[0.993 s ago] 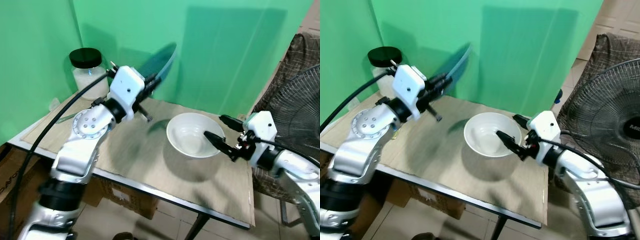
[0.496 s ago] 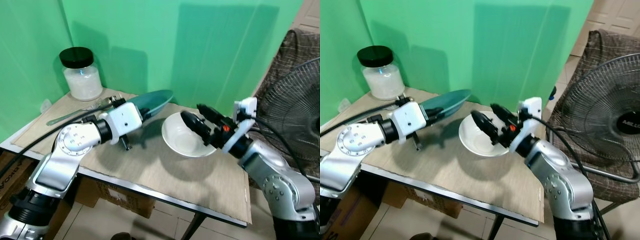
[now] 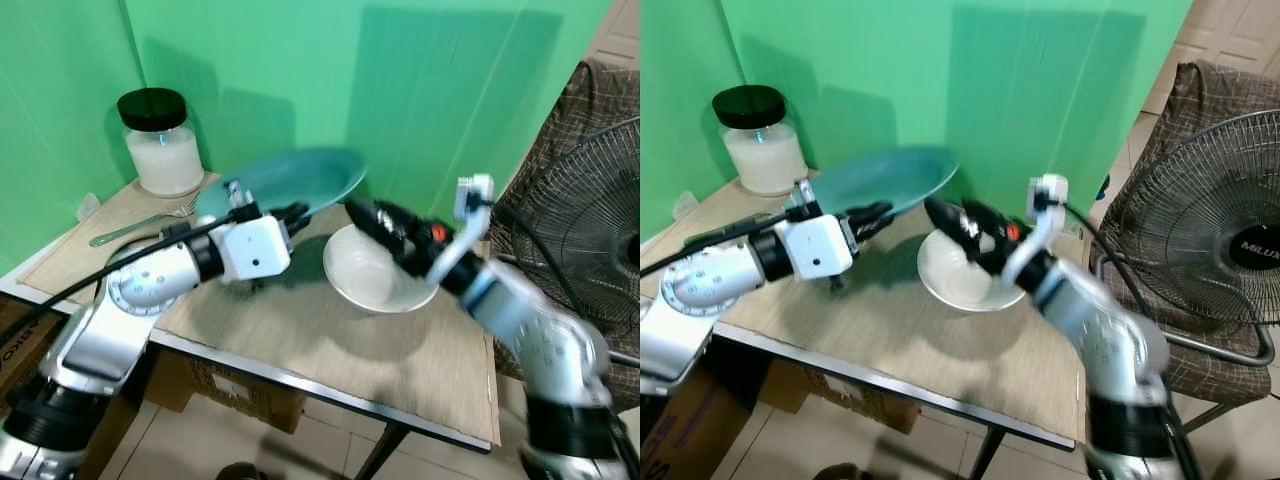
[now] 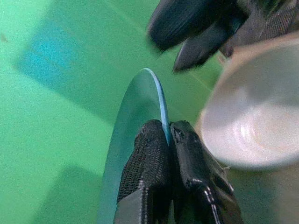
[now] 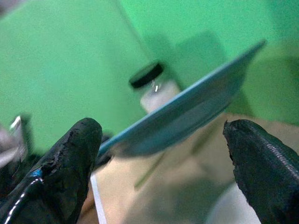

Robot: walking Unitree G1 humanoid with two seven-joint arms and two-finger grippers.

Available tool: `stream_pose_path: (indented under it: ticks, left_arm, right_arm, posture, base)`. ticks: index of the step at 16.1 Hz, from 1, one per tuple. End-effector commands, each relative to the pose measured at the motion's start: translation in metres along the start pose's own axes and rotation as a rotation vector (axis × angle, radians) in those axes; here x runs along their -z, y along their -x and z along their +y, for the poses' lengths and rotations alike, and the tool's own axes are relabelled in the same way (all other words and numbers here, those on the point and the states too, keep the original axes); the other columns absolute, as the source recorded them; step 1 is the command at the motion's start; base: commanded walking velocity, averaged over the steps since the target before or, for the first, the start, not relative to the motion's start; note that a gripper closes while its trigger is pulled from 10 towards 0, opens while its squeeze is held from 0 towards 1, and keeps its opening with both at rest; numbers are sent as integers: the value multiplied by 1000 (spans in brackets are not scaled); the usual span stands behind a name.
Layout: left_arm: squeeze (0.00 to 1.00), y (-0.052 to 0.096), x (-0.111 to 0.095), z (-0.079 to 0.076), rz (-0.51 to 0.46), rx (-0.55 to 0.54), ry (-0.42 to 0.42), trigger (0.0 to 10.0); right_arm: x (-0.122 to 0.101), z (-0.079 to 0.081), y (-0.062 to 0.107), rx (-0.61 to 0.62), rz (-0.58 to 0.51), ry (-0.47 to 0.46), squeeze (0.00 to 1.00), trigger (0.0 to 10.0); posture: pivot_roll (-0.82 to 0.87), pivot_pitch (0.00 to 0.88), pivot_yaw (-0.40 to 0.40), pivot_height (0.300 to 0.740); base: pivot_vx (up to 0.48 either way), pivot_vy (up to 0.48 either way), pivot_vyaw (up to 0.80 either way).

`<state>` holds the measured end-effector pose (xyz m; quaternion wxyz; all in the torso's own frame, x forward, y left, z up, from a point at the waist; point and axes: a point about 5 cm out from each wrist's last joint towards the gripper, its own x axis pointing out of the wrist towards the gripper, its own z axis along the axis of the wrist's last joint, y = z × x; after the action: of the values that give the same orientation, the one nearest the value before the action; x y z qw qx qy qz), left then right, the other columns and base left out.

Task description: Setting the table

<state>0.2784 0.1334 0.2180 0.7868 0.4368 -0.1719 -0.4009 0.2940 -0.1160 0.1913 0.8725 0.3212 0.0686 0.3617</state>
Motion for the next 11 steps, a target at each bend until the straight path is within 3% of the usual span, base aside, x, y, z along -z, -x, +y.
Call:
stream_pose_path:
  ticks: [1,3,5,6,7,8,10,11]
  left_arm:
    - [0,0,-14,11,-60,-40,-59,0]
    - [0,-6,-21,5,-109,-21,-80,0]
    - [0,-6,-21,-4,-121,36,-98,0]
    - [0,-6,-20,-5,-122,40,-94,0]
    - [0,-6,-20,-4,-123,44,-100,0]
    - [0,-7,-20,-3,-126,44,-112,0]
    - [0,-9,-19,-2,-133,53,-128,0]
    - [0,-9,-18,-4,-133,65,-137,0]
  right_arm:
    - [-4,-7,2,43,-14,-35,1000,10000]
    - [-17,-18,-9,112,-92,-211,1000,10000]
    - [-23,-22,-14,132,-128,-328,1000,10000]
    - [-23,-23,-14,135,-128,-337,1000,10000]
    - [-23,-24,-16,144,-117,-363,286,10000]
    - [-20,-26,-16,172,-73,-372,0,10000]
    - [-13,-29,-17,198,-39,-435,0,10000]
    - [-10,-31,-16,214,-39,-470,0,3373]
  posture:
    - [102,0,-73,740]
    - [103,0,-74,740]
    - [107,0,-77,740]
    - [107,0,-76,740]
    - [107,0,-77,740]
    - [106,0,-75,740]
    - [106,0,-75,740]
    - [105,0,-73,740]
  base:
    - [0,0,0]
    - [0,0,0]
    - [0,0,0]
    - [0,0,0]
    - [0,0,0]
    - [0,0,0]
    - [0,0,0]
    - [0,0,0]
